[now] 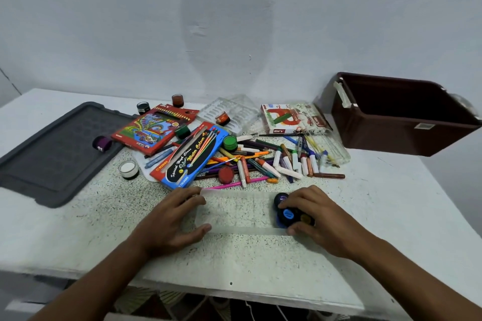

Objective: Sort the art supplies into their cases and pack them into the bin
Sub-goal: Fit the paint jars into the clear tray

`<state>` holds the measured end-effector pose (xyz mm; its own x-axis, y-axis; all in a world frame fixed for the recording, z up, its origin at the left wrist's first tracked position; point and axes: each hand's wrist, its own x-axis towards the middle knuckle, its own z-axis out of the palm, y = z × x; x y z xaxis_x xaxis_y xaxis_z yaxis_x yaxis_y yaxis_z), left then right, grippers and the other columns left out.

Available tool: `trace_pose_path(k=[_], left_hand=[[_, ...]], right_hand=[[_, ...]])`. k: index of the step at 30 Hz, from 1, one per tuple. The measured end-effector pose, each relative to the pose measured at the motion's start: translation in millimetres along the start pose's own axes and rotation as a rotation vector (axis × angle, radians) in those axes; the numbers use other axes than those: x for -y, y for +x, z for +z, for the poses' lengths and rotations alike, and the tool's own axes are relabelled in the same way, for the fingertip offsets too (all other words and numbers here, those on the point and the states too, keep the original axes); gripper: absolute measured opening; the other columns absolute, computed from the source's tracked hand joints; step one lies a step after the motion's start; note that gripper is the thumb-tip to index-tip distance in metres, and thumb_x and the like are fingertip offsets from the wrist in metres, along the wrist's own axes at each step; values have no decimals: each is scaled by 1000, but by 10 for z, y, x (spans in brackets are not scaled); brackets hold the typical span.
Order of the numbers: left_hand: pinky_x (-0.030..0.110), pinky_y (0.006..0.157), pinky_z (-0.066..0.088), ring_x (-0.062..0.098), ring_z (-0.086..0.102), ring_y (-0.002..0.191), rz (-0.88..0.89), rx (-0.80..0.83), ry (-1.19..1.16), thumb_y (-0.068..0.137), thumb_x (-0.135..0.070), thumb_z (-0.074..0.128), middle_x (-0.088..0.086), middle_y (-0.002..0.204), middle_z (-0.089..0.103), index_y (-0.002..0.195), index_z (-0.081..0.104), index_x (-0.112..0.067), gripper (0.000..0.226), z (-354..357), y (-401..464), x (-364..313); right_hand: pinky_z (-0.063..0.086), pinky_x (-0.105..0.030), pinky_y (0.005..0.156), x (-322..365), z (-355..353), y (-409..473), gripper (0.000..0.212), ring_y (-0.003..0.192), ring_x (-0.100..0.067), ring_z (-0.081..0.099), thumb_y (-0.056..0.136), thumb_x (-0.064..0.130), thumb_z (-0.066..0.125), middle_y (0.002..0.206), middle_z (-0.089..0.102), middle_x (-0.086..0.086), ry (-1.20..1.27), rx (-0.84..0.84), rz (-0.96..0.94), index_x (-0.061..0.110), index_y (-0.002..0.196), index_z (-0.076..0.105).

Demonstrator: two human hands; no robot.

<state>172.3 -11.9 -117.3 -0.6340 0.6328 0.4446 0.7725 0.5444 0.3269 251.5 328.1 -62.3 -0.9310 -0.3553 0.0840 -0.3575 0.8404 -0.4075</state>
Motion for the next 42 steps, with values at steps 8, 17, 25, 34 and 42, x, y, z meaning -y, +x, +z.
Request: trace_pose_path(k=[8,17,25,34,42], left_hand=[[37,88,52,18,56,112,5,-6,-13,86,-54,60,3,123,57,110,63,-14,48,7,1,23],[37,90,51,15,54,114,-24,-14,-33,85,-50,61,0,125,56,112,61,-15,44,-5,5,3],[34,90,51,15,53,115,-36,-24,-49,84,-50,62,3,126,56,112,62,-13,46,-12,17,-12],[28,90,48,17,52,115,-49,-1,-29,89,-55,50,10,129,53,113,61,-13,50,-11,15,-6],[34,83,43,20,52,97,11,-165,199,85,-27,56,8,102,62,103,62,-16,22,-40,474,-211]], right_hand=[[34,-14,92,-45,28,0,43,111,-6,38,82,32,72,116,48,15,39,-11,-24,26,123,62],[36,-20,90,-103,72,25,51,108,-8,39,85,58,55,112,51,11,-2,-10,-92,28,125,63],[40,-31,99,-292,194,-42,67,129,-9,32,75,69,67,135,39,13,77,-174,-39,45,135,47],[43,-43,99,-375,296,-24,68,130,-16,39,80,63,65,144,39,8,37,-187,-103,41,141,42],[40,-34,102,-432,296,22,84,127,-3,34,70,73,67,135,41,19,130,-144,-7,41,141,35]])
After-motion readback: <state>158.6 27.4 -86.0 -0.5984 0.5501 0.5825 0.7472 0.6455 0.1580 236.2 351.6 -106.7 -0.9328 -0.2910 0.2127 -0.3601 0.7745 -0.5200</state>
